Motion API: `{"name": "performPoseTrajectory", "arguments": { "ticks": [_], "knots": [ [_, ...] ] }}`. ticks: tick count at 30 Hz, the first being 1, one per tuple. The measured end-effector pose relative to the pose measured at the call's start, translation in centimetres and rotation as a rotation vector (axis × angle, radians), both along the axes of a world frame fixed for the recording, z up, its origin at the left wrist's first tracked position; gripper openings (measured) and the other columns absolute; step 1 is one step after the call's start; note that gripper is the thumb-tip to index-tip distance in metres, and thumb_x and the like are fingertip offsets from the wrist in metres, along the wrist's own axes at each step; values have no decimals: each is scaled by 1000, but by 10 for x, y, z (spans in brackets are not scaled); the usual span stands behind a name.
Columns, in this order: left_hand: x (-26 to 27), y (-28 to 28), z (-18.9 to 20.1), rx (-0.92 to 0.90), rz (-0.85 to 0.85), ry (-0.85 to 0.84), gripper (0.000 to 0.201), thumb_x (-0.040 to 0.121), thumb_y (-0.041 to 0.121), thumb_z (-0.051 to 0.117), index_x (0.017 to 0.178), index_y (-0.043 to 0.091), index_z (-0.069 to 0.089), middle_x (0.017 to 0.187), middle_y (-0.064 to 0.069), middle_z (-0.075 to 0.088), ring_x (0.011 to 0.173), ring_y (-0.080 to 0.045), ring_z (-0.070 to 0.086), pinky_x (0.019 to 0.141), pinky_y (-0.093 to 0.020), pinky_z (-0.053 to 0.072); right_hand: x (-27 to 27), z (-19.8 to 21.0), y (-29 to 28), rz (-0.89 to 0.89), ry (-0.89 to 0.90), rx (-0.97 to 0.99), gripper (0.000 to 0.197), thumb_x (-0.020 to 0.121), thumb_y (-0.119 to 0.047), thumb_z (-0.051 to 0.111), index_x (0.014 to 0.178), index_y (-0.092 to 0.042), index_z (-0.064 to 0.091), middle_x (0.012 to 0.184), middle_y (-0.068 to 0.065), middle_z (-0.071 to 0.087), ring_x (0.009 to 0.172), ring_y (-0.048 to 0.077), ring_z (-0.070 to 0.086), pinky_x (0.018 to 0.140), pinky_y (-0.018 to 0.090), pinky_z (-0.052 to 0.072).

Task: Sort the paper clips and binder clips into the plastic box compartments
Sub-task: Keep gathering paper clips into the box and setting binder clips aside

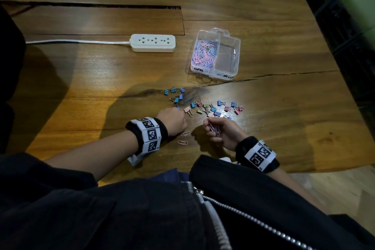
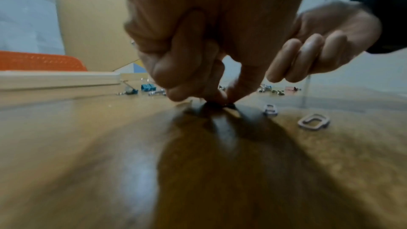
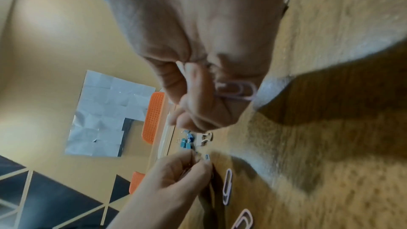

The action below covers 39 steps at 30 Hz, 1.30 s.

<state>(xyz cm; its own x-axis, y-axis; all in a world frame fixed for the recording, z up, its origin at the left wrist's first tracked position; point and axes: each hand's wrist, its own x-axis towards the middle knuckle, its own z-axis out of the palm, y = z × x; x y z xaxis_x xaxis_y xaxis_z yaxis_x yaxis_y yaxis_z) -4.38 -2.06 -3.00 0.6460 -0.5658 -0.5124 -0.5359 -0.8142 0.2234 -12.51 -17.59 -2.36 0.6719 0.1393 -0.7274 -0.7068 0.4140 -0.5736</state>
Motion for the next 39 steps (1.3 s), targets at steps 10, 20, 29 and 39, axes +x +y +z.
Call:
{"name": "performPoseTrajectory", "arguments": {
  "ticks": [10, 20, 29, 39],
  "knots": [
    [4, 4, -1, -164, 200, 72, 20, 88, 23, 53, 98, 6, 59, 97, -11, 63, 87, -24, 60, 76, -35, 51, 5, -1, 33, 481, -180, -772, 28, 91, -32, 49, 66, -20, 49, 68, -3, 51, 63, 10, 46, 60, 22, 35],
    [10, 17, -2, -130, 176, 321, 18, 88, 23, 50, 75, 14, 55, 77, -6, 53, 70, -18, 48, 62, -28, 38, 5, -5, 51, 724, -371, -1120, 14, 86, -14, 57, 99, -10, 56, 103, 8, 61, 92, 19, 55, 73, 25, 36],
    [8, 38, -1, -756, 814, 1220, 11, 62, 5, 42, 53, 12, 41, 47, -1, 54, 27, -5, 31, 27, -7, 20, 12, 1, 41, 564, -202, -819, 19, 91, -21, 47, 73, -20, 46, 96, 7, 55, 86, 17, 50, 69, 25, 40],
    [-9, 23, 2, -231, 88, 435, 24, 86, 36, 57, 73, 17, 52, 72, 0, 51, 64, -13, 46, 60, -27, 41, 4, 9, 0, -23, -17, -182, 27, 91, -14, 38, 64, -19, 34, 42, -10, 35, 30, 3, 24, 27, 13, 17]
  ]
}}
